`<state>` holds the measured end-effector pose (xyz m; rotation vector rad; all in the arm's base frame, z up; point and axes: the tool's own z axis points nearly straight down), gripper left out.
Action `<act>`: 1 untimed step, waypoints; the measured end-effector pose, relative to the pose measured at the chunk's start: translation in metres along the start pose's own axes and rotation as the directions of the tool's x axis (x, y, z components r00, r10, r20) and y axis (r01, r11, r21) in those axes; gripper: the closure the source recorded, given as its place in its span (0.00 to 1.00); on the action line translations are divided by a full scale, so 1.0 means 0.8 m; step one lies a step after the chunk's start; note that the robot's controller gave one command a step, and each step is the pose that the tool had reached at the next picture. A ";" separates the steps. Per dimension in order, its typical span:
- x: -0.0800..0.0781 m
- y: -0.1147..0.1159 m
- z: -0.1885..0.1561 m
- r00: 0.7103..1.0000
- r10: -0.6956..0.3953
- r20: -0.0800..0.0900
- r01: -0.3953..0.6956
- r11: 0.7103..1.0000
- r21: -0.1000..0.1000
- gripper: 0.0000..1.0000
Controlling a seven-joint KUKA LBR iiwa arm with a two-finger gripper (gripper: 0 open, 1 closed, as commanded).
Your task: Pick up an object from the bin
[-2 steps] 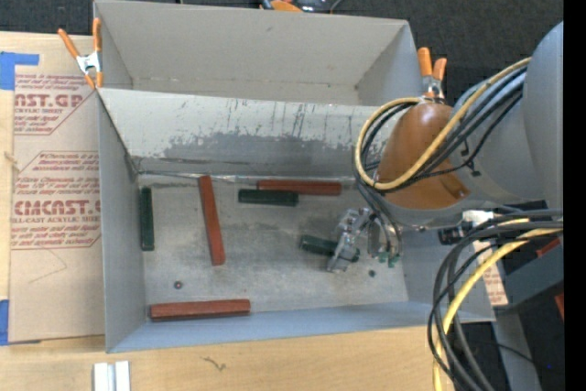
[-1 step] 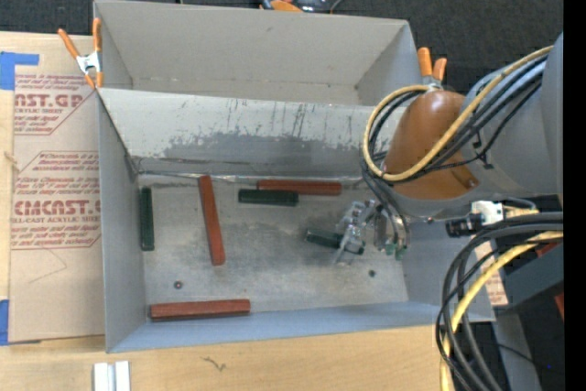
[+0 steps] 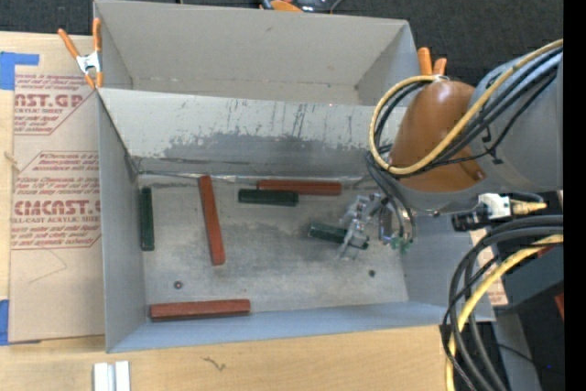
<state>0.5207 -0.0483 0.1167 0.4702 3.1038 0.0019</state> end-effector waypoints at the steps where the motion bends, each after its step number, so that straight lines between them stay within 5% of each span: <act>1: -0.002 0.001 -0.065 1.000 -0.001 0.004 0.001 1.000 -0.001 1.00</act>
Offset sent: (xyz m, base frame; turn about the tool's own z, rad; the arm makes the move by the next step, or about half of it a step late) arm 0.0000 0.0001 0.0493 0.0000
